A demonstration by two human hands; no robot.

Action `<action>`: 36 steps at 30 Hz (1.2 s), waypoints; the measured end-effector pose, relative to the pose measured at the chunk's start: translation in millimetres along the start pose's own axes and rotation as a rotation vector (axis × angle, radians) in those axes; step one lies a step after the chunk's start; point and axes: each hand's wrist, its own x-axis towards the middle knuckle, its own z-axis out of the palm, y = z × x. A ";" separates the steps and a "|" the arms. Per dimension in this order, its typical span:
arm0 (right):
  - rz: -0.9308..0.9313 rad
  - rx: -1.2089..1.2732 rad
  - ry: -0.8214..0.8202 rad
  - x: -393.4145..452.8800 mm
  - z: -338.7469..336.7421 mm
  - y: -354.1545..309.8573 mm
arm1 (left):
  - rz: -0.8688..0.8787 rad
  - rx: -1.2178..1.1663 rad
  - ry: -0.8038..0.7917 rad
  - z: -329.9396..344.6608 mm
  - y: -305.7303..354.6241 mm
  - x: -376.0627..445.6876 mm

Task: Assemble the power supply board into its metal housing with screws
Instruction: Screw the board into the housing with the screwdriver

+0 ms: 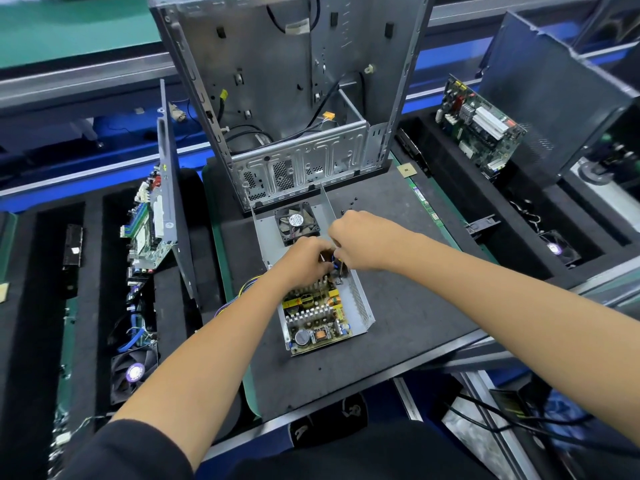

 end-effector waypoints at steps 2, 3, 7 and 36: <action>0.017 0.032 -0.004 -0.6 -1.1 1.9 | -0.002 -0.006 -0.007 -0.2 -0.1 -0.1; 0.021 0.045 -0.012 -1.4 -0.9 2.2 | -0.005 -0.004 -0.015 -0.1 -0.4 -0.2; 0.030 0.060 -0.022 -4.2 -0.2 2.1 | -0.013 0.004 -0.030 0.0 -0.6 0.3; 0.002 0.050 -0.003 0.6 3.4 0.9 | -0.023 0.047 0.005 3.0 -2.5 2.6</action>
